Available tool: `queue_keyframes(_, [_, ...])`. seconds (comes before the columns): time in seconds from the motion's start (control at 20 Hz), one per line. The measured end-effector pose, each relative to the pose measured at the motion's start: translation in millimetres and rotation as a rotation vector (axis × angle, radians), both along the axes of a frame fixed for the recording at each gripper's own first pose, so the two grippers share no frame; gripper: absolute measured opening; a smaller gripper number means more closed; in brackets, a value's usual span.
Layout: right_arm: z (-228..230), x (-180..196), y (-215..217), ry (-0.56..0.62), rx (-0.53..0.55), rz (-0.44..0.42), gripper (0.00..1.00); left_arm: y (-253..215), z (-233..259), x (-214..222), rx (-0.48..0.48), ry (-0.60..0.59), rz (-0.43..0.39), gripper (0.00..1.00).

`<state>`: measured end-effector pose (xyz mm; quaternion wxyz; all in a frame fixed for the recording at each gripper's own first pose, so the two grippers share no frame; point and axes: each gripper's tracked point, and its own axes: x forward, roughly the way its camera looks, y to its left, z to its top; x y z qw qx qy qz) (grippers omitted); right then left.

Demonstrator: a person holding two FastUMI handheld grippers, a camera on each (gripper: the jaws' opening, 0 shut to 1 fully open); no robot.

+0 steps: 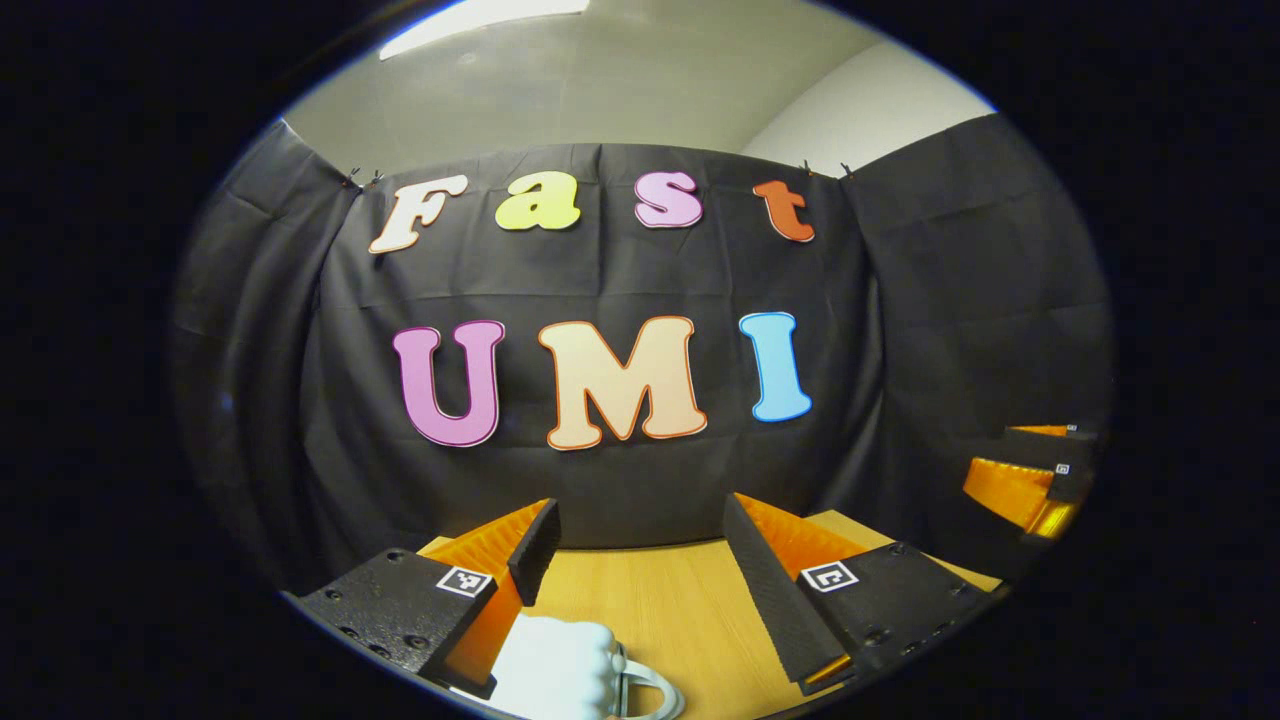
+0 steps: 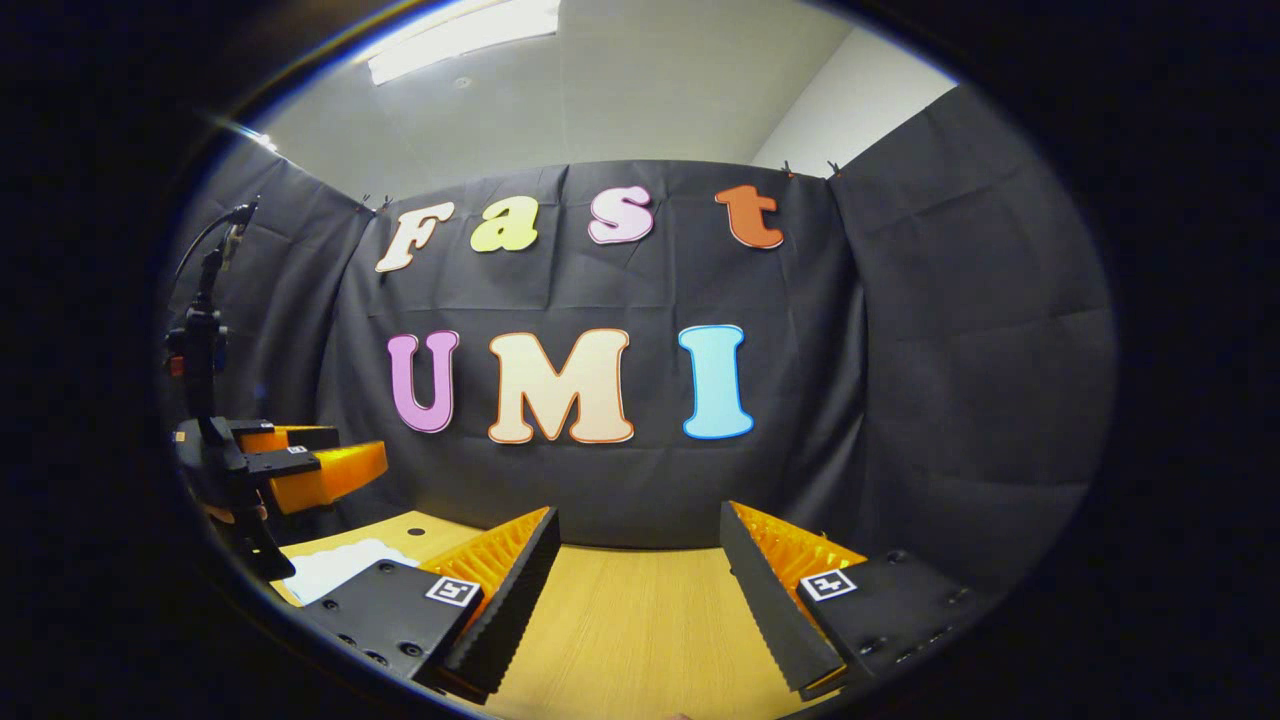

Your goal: First open the suitcase, pack the skin care products into it, and then close the suitcase.

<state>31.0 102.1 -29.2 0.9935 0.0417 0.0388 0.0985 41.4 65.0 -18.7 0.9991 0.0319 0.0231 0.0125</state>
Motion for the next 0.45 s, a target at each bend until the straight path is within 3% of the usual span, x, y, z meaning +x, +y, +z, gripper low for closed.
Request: queue_keyframes(0.45, [17, -24, 31, -0.040, 0.000, 0.005, 1.00, 27, -13, -25, -0.032, 0.035, 0.000, 0.96])
